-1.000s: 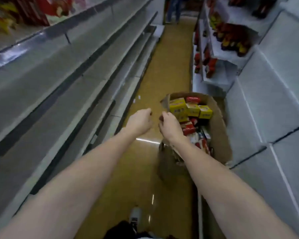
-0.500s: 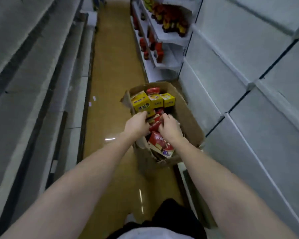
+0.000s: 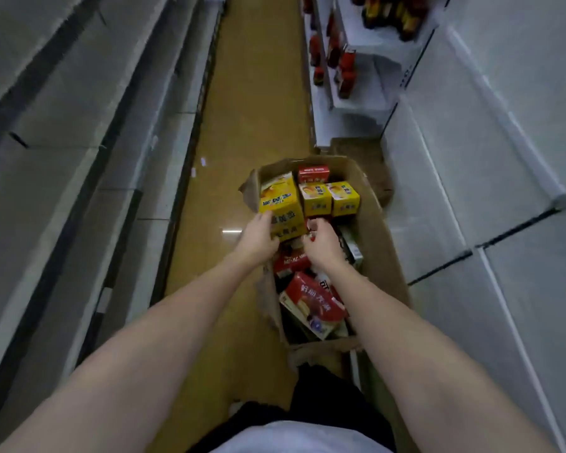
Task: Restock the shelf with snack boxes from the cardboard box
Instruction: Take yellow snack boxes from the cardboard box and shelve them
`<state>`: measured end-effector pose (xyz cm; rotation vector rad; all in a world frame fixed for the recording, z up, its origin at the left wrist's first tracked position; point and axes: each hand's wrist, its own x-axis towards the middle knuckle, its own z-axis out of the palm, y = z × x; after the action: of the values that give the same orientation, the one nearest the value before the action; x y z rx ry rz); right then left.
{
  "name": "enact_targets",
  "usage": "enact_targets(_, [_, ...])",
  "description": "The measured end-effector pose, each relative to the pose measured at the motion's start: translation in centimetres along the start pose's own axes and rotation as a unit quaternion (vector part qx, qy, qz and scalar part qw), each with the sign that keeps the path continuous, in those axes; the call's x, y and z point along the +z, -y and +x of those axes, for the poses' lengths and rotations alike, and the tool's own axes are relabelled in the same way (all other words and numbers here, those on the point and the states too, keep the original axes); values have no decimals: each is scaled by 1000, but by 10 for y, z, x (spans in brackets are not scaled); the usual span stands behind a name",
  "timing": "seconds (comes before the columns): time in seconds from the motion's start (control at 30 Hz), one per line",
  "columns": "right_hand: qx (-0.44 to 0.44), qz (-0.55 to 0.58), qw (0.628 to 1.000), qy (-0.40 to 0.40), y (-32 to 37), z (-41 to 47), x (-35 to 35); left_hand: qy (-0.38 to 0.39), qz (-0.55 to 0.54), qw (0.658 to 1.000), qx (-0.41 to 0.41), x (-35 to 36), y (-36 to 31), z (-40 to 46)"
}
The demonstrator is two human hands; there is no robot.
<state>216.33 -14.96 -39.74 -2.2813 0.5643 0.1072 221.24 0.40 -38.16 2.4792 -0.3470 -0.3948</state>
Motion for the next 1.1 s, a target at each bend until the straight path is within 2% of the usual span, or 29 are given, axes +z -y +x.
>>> enact_targets(0.17, [32,68,994,79,-8,65,-7,4,-6,998,-64,19,-8,44])
enact_targets(0.3, [107,110,976,157,-6,103,-10,18,75,988,-135,35,-7,73])
enact_targets(0.43, [176,140,953,205,-5,133,1,50,120,983,-133,49,-8,89])
enact_targets(0.53, [199,180,939,215,-8,148,13,11,99,986,-135,55,-10,94])
enact_targets(0.67, [221,249,914,232,-6,154,9,-89,-21,976,-197,53,-6,104])
enact_targets(0.77, [246,267,885,293,-5,152,-5,-130,-147,938,-286,39,-1,110])
enact_targets(0.83, [255,289,857,342,-8,149,-15,-110,-235,893,-366,27,3,109])
enact_targets(0.9, [242,315,836,379,-11,143,-24,-63,-361,833,-415,15,2,101])
enact_targets(0.97, [224,324,823,409,-11,137,-31,-14,-445,791,-419,5,0,92])
enact_targets(1.1, [202,341,794,460,-3,132,-35,-6,-500,776,-384,-15,2,75])
